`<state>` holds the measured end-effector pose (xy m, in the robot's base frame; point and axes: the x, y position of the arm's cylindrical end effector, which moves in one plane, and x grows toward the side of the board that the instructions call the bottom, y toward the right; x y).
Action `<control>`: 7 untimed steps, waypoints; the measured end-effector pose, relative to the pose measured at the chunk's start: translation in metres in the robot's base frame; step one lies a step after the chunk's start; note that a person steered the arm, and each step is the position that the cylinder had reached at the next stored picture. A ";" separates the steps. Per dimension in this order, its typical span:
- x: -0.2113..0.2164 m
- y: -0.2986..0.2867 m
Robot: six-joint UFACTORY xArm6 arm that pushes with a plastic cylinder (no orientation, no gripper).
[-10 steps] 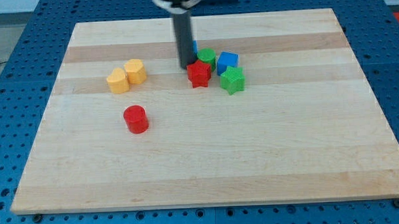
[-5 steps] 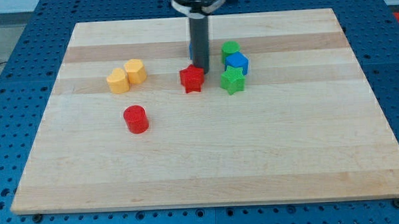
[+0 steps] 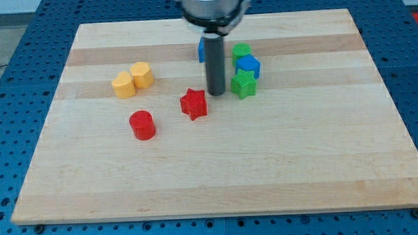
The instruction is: Push the red star into the red circle
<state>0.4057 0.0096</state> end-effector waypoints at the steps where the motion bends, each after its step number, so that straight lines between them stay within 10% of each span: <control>1: 0.010 0.002; 7: 0.040 -0.080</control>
<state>0.4461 -0.0706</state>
